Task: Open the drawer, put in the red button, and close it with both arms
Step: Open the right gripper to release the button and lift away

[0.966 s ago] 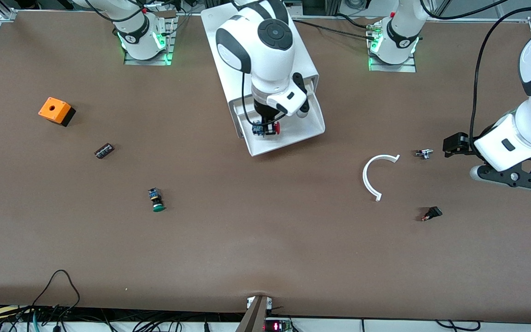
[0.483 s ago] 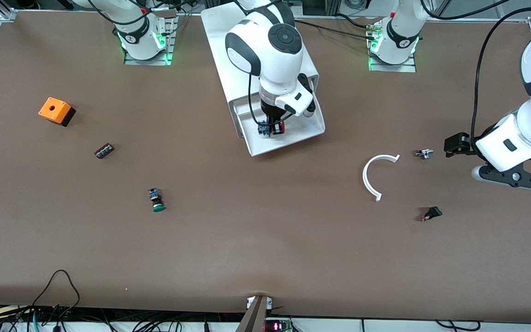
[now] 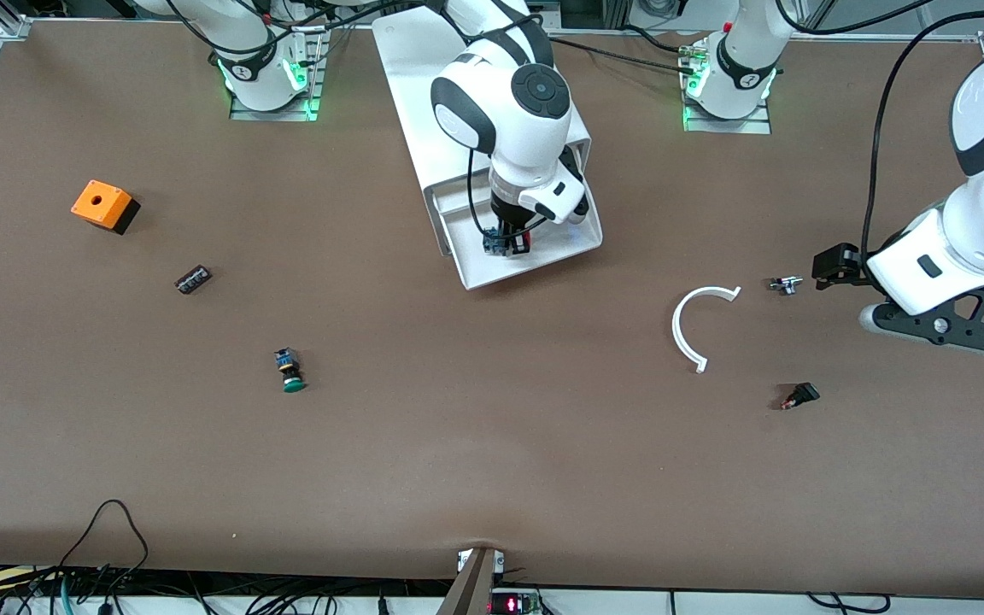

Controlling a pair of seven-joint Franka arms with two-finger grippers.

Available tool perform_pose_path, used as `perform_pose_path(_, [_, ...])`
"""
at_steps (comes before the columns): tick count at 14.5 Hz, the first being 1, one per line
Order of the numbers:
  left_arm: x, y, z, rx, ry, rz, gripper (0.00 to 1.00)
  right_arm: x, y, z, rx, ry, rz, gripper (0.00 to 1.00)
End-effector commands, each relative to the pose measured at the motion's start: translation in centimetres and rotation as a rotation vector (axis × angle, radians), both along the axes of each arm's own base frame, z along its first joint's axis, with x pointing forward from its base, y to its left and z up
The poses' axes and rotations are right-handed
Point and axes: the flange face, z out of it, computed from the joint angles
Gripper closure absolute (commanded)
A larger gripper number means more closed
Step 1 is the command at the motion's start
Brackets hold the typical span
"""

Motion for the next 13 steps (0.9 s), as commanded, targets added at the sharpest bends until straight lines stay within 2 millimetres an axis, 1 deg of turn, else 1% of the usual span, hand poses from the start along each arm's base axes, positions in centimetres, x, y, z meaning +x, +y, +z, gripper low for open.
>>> perform_pose_path(1, [-0.2,0.2,0.6,0.014,0.000,-0.006,0.00,-0.4,1.1,-0.2,0.004,-0.003,0.028,0.66])
perform_pose_path(2, [-0.2,0.5,0.6,0.014,0.000,-0.001,0.00,-0.3,1.2,-0.3,0.010,-0.008,0.028,0.66])
perform_pose_path(7, [-0.1,0.7,0.5,0.016,0.001,0.005,0.00,0.0,1.1,-0.7,0.007,-0.009,0.026,0.66])
perform_pose_path(10, [-0.2,0.0,0.6,0.016,0.000,-0.005,0.00,-0.1,1.1,-1.1,0.001,-0.007,0.025,0.66])
perform_pose_path(13, [-0.2,0.1,0.7,0.019,-0.001,-0.005,0.00,-0.1,1.1,-1.3,0.000,-0.006,0.021,0.66])
